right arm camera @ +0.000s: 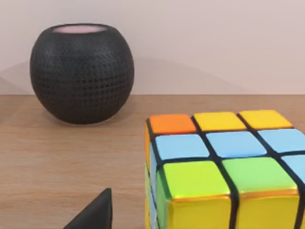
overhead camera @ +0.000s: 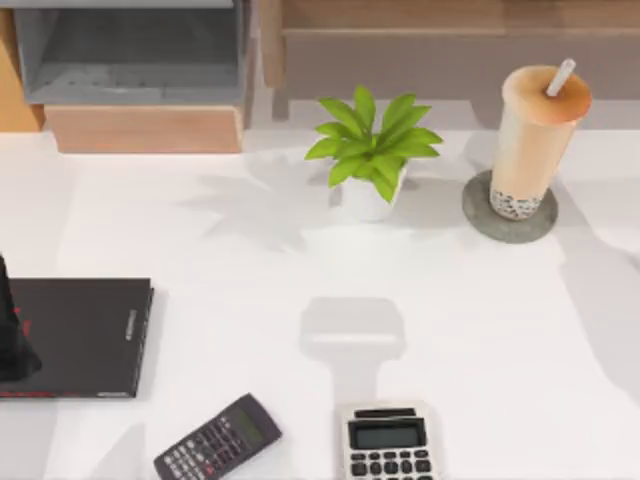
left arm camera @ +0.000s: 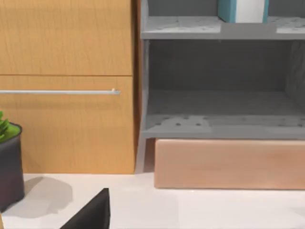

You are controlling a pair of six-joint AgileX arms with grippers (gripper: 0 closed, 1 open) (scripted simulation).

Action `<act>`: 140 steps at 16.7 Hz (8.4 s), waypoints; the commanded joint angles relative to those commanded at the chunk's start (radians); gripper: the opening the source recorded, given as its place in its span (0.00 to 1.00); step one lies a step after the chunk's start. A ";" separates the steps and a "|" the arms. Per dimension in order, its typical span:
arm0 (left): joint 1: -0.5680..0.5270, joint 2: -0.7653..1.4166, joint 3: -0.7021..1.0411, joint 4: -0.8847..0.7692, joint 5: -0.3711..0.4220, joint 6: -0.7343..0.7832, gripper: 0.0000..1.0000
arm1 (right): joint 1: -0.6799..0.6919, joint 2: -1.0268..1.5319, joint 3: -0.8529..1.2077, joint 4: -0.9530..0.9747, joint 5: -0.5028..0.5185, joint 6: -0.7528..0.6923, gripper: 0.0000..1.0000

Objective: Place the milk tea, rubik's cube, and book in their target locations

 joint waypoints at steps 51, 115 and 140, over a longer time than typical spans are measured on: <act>-0.088 0.694 0.521 0.274 -0.066 -0.003 1.00 | -0.270 -1.878 -1.816 -0.057 -0.300 -0.016 1.00; -0.196 1.948 1.366 0.587 -0.155 0.000 0.00 | -0.270 -1.878 -1.816 -0.057 -0.300 -0.016 1.00; -0.072 0.997 -0.048 0.545 -0.032 1.547 0.00 | -0.270 -1.878 -1.816 -0.057 -0.300 -0.016 1.00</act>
